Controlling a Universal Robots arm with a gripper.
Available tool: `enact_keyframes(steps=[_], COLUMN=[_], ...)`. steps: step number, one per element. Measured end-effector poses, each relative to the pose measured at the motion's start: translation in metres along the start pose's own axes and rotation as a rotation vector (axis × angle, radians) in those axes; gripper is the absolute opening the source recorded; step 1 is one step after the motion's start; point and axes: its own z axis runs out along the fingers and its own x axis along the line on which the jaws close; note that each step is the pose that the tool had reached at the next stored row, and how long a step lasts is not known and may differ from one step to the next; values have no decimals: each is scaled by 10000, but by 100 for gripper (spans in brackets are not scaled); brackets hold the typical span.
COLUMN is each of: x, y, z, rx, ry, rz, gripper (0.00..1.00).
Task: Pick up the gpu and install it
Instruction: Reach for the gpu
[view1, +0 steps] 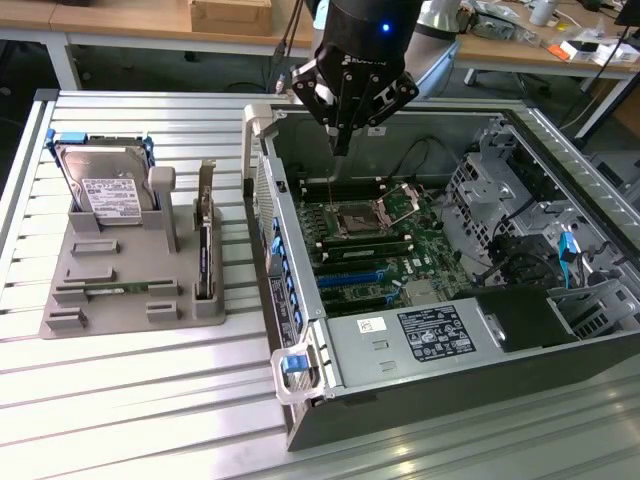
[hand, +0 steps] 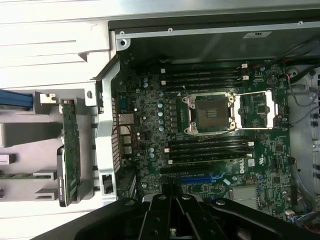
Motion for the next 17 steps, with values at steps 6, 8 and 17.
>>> enact_keyframes(steps=[6,8,17], x=[25,36,76], y=[-2,-3,-6], z=[-1,-1,-2], rx=[0,0,2], ry=[0,0,0], rz=[1,1,0], gripper=[11,11,11])
